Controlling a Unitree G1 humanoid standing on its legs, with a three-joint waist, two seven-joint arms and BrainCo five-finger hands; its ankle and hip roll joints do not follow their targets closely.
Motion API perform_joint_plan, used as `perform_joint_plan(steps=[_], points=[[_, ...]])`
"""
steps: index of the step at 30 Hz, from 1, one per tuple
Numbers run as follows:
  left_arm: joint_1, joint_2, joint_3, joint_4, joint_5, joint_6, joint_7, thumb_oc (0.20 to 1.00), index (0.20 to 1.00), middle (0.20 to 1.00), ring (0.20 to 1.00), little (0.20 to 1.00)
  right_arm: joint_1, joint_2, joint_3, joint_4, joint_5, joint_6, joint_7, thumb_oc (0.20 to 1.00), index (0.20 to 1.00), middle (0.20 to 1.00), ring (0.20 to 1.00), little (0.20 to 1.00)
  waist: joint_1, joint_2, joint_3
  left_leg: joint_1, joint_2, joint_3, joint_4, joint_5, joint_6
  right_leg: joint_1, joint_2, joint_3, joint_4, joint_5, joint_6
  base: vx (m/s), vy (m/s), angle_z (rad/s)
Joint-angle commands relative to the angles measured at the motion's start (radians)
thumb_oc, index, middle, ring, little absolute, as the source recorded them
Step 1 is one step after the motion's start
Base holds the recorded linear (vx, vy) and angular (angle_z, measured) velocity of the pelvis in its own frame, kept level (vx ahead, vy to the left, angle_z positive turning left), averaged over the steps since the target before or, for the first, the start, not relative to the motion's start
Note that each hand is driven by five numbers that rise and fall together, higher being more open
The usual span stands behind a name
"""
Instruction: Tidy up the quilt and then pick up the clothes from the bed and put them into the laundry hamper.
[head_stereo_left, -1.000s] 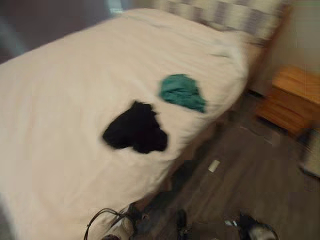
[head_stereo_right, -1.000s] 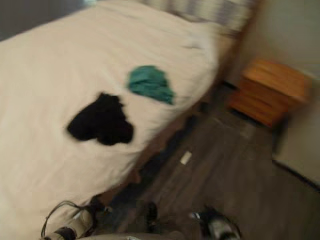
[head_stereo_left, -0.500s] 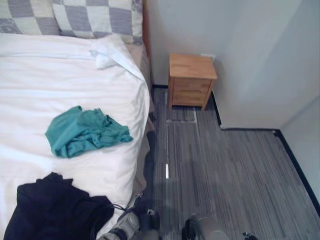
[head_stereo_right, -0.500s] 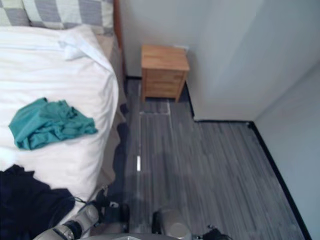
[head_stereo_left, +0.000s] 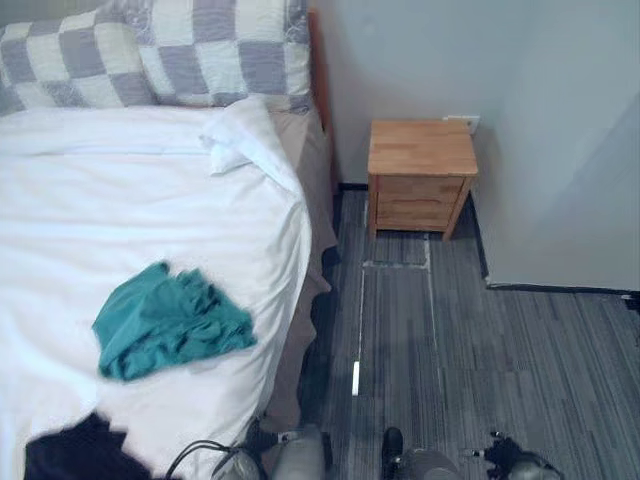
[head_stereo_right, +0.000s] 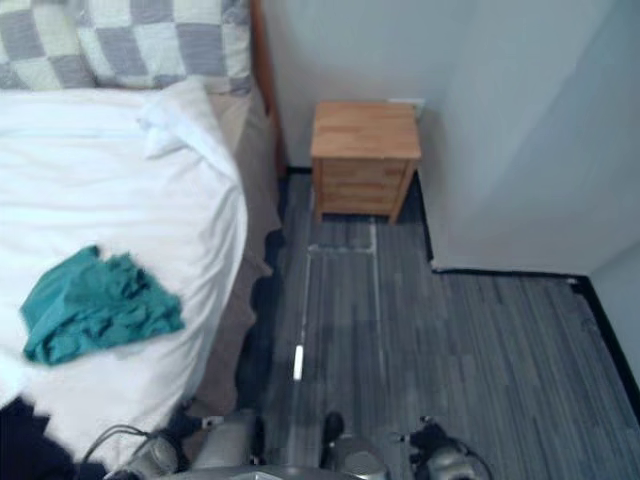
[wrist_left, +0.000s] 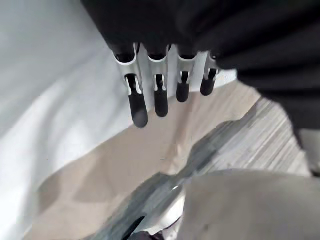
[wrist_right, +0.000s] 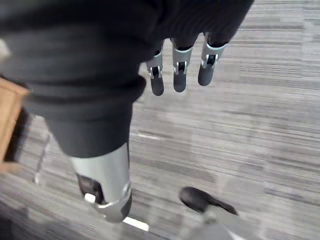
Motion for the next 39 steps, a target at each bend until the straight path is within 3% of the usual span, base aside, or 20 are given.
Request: perform_joint_plan(steps=[1,3,4,5,8,10,11,12,14,15,17,20,22,23,27,28,29,33,36,39], points=[[-0.08,0.017,-0.019,0.0,-0.074,-0.006,0.055,1.0,1.0,1.0,1.0,1.0,-0.005,-0.025,0.029,-0.048,-0.036,-0.001,-0.012,1.0,1.0,1.0,1.0,1.0,0.042,-0.001,0.071,0.139,0.006,0.047,-0.175,-0.044,0.029,0.007,-0.048,0.013,-0.135,0.04,0.144,0.56,0.154,-1.2],[-0.065,0.01,0.0,-0.001,-0.094,-0.009,0.069,1.0,1.0,1.0,1.0,1.0,-0.012,-0.019,0.043,-0.051,-0.038,-0.007,-0.01,1.0,1.0,1.0,1.0,1.0,0.083,0.019,0.054,0.142,-0.011,0.037,-0.472,-0.064,0.055,0.042,-0.037,0.056,-0.138,0.005,0.164,0.68,0.244,-0.99],[-0.064,0.007,0.003,0.005,-0.092,-0.009,0.075,1.0,1.0,1.0,1.0,1.0,-0.01,-0.013,0.025,-0.051,-0.019,-0.02,-0.019,1.0,1.0,1.0,1.0,1.0,0.093,0.039,0.032,0.124,0.039,0.121,-0.715,0.021,0.048,0.082,-0.023,0.044,-0.138,-0.039,0.172,0.59,0.202,-1.11],[-0.063,0.007,0.002,0.005,-0.092,-0.009,0.075,1.0,1.0,1.0,1.0,1.0,-0.008,-0.013,0.025,-0.051,-0.019,-0.02,-0.02,1.0,1.0,1.0,1.0,1.0,0.096,0.035,0.036,0.139,0.035,0.125,-0.732,0.027,0.048,0.088,-0.028,0.046,-0.138,-0.043,0.173,0.62,0.221,-0.82],[-0.075,0.001,-0.013,0.011,-0.041,0.02,0.06,1.0,1.0,1.0,1.0,1.0,0.007,-0.009,-0.005,-0.049,0.016,-0.019,-0.033,1.0,1.0,1.0,1.0,1.0,0.069,0.039,0.025,0.136,0.147,0.504,-0.828,0.083,0.05,0.169,-0.024,-0.029,-0.135,-0.101,0.184,0.45,0.169,-0.06],[-0.071,-0.004,-0.013,0.009,-0.037,0.026,0.057,1.0,1.0,1.0,1.0,1.0,0.014,-0.007,-0.015,-0.053,0.022,-0.016,-0.033,1.0,1.0,1.0,1.0,1.0,0.068,0.037,0.011,0.15,0.143,0.526,-0.816,0.089,0.052,0.195,-0.022,-0.037,-0.12,-0.114,0.187,0.45,0.101,-0.09],[-0.055,-0.007,0.001,0.02,-0.036,0.035,0.057,1.0,1.0,1.0,1.0,1.0,0.024,0.002,-0.018,-0.052,0.022,-0.013,-0.029,1.0,1.0,1.0,1.0,1.0,0.083,0.031,-0.007,0.156,0.114,0.522,-0.795,0.085,0.099,0.209,-0.03,-0.045,-0.034,-0.124,0.194,0.31,0.081,0.22],[-0.054,-0.006,0.001,0.02,-0.036,0.035,0.057,1.0,1.0,1.0,1.0,1.0,0.024,0.002,-0.018,-0.052,0.021,-0.013,-0.029,1.0,1.0,1.0,1.0,1.0,0.082,0.03,-0.008,0.155,0.112,0.521,-0.795,0.083,0.1,0.208,-0.032,-0.046,-0.03,-0.127,0.195,0.56,0.223,0.91],[-0.05,0.0,0.013,0.026,-0.046,0.039,0.053,1.0,1.0,1.0,1.0,1.0,0.041,0.013,-0.046,-0.062,0.021,-0.004,-0.016,1.0,1.0,1.0,1.0,1.0,0.083,0.002,0.005,0.216,0.052,0.505,-0.804,0.022,0.156,0.102,-0.119,-0.072,0.318,0.033,0.293,0.41,0.203,1.25],[-0.052,0.008,0.017,0.015,-0.059,0.04,0.055,1.0,1.0,1.0,1.0,1.0,0.033,0.009,-0.051,-0.084,0.023,-0.002,-0.018,1.0,1.0,1.0,1.0,1.0,0.078,0.005,0.02,0.242,0.046,0.492,-0.802,0.008,0.168,0.046,-0.147,-0.069,0.435,0.106,0.303,0.2,0.081,0.97],[-0.051,0.022,0.021,0.009,-0.078,0.037,0.055,1.0,1.0,1.0,1.0,1.0,0.014,0.0,-0.05,-0.13,0.019,-0.004,-0.016,1.0,1.0,1.0,1.0,1.0,0.073,0.033,0.031,0.304,0.045,0.419,-0.83,-0.021,0.177,-0.068,-0.157,-0.043,0.578,0.083,0.281,0.39,0.071,1.04],[-0.045,0.033,0.014,-0.006,-0.072,0.031,0.057,1.0,1.0,1.0,1.0,1.0,0.009,-0.027,-0.036,-0.233,-0.005,-0.014,-0.029,1.0,1.0,1.0,1.0,1.0,0.053,0.041,0.034,0.356,0.024,0.308,-0.853,-0.043,0.167,-0.14,-0.143,-0.008,0.467,0.013,0.244,0.39,-0.074,1.33],[-0.039,0.039,0.009,-0.008,-0.051,0.025,0.061,1.0,1.0,1.0,1.0,1.0,0.002,-0.08,-0.03,-0.404,-0.053,-0.027,-0.053,1.0,1.0,1.0,1.0,1.0,0.029,0.026,0.029,0.39,-0.016,0.157,-0.858,-0.081,0.151,-0.163,-0.098,0.142,0.202,-0.024,0.227,0.61,-0.256,2.28],[-0.038,0.039,0.009,-0.009,-0.051,0.025,0.061,1.0,1.0,1.0,1.0,1.0,0.004,-0.08,-0.03,-0.406,-0.053,-0.025,-0.053,1.0,1.0,1.0,1.0,1.0,0.027,0.028,0.028,0.388,-0.015,0.155,-0.858,-0.079,0.151,-0.161,-0.097,0.139,0.195,-0.019,0.226,0.51,-0.213,2.35],[-0.034,0.025,0.047,-0.011,-0.062,0.018,0.097,1.0,1.0,1.0,1.0,1.0,0.035,-0.184,-0.09,-0.687,-0.18,-0.03,-0.116,1.0,1.0,1.0,1.0,1.0,-0.001,0.013,0.026,0.434,-0.023,-0.065,-0.866,-0.137,0.123,-0.236,-0.133,0.385,-0.036,0.08,0.274,0.41,-0.201,2.12],[-0.033,0.023,0.046,-0.012,-0.062,0.018,0.097,1.0,1.0,1.0,1.0,1.0,0.041,-0.186,-0.093,-0.693,-0.182,-0.027,-0.115,1.0,1.0,1.0,1.0,1.0,-0.007,0.017,0.025,0.434,-0.022,-0.072,-0.864,-0.141,0.124,-0.23,-0.134,0.377,-0.041,0.078,0.275,0.46,-0.332,2.37],[-0.021,0.021,0.052,0.005,-0.069,0.016,0.097,1.0,1.0,1.0,1.0,1.0,0.045,-0.239,-0.118,-0.788,-0.236,-0.03,-0.13,1.0,1.0,1.0,1.0,1.0,-0.018,0.007,0.032,0.466,-0.009,-0.199,-0.85,-0.176,0.105,-0.233,-0.14,0.47,-0.071,0.098,0.295,0.39,-0.372,2.26],[0.044,0.057,0.069,0.015,-0.028,0.017,0.089,1.0,1.0,1.0,1.0,1.0,-0.039,-0.392,-0.129,-0.992,-0.365,-0.059,-0.105,1.0,1.0,1.0,1.0,1.0,0.006,-0.02,0.032,0.462,0.043,-0.305,-0.807,-0.21,0.066,-0.176,-0.148,0.411,-0.078,0.106,0.307,0.27,-0.447,2.62],[0.064,0.06,0.081,0.028,-0.033,0.023,0.097,1.0,1.0,1.0,1.0,1.0,-0.16,-0.502,-0.111,-1.018,-0.4,-0.064,-0.125,1.0,1.0,1.0,1.0,1.0,0.029,-0.007,0.029,0.394,0.094,-0.281,-0.767,-0.178,0.03,-0.144,-0.143,0.329,-0.098,0.085,0.288,0.08,-0.329,1.13],[0.027,0.066,0.051,-0.008,-0.026,0.024,0.083,1.0,1.0,1.0,1.0,1.0,-0.24,-0.591,-0.107,-0.97,-0.452,-0.015,-0.169,1.0,1.0,1.0,1.0,1.0,0.025,-0.004,0.045,0.264,0.11,-0.017,-0.712,-0.126,0.029,-0.108,-0.185,0.179,-0.103,0.059,0.266,-0.11,-0.233,1.94]])
